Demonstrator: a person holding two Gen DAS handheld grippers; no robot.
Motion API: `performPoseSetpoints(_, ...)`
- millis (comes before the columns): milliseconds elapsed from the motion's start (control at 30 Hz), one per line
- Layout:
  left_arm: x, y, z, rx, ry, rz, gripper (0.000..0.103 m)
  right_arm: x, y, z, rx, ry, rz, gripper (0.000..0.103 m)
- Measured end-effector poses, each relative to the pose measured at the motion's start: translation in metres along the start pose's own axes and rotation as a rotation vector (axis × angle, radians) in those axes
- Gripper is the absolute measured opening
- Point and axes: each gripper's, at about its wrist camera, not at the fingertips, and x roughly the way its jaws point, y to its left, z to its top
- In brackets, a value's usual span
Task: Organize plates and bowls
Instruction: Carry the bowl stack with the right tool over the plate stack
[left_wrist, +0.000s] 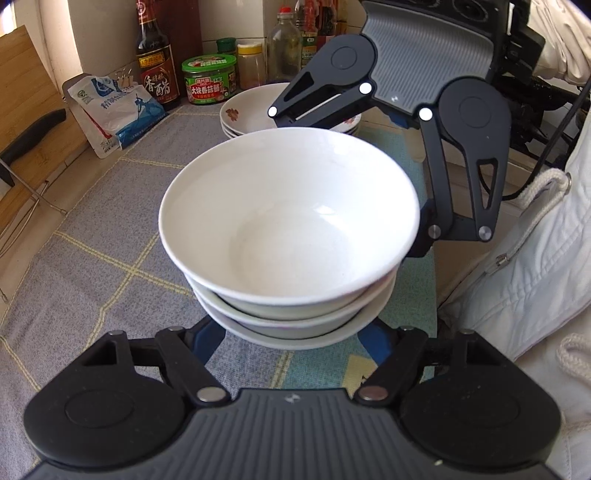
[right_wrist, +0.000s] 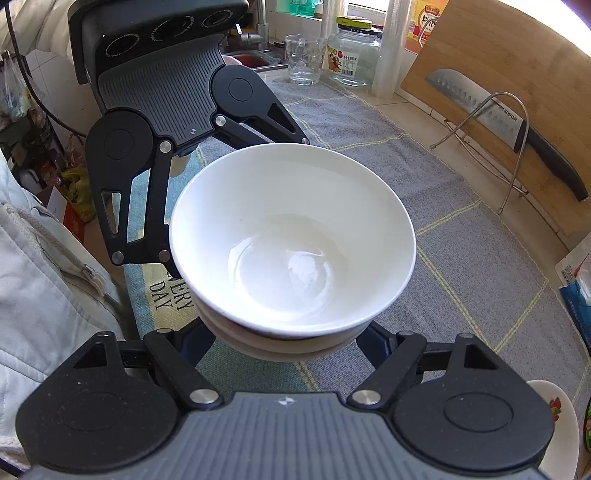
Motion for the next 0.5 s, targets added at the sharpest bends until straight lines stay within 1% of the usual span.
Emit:
performPoseSetpoints(233, 0.008, -0.003, 0.034, 0.029, -0.018, 0.012, 0.078, -0.028, -0.017, -0.016, 0.005, -0.017, -0.025, 0.086)
performPoseSetpoints(500, 0.039, -0.007, 0.084, 0.08, -0.047, 0.014, 0.078, -0.063, -0.049, -0.048, 0.023, -0.019, -0.086, 0.086)
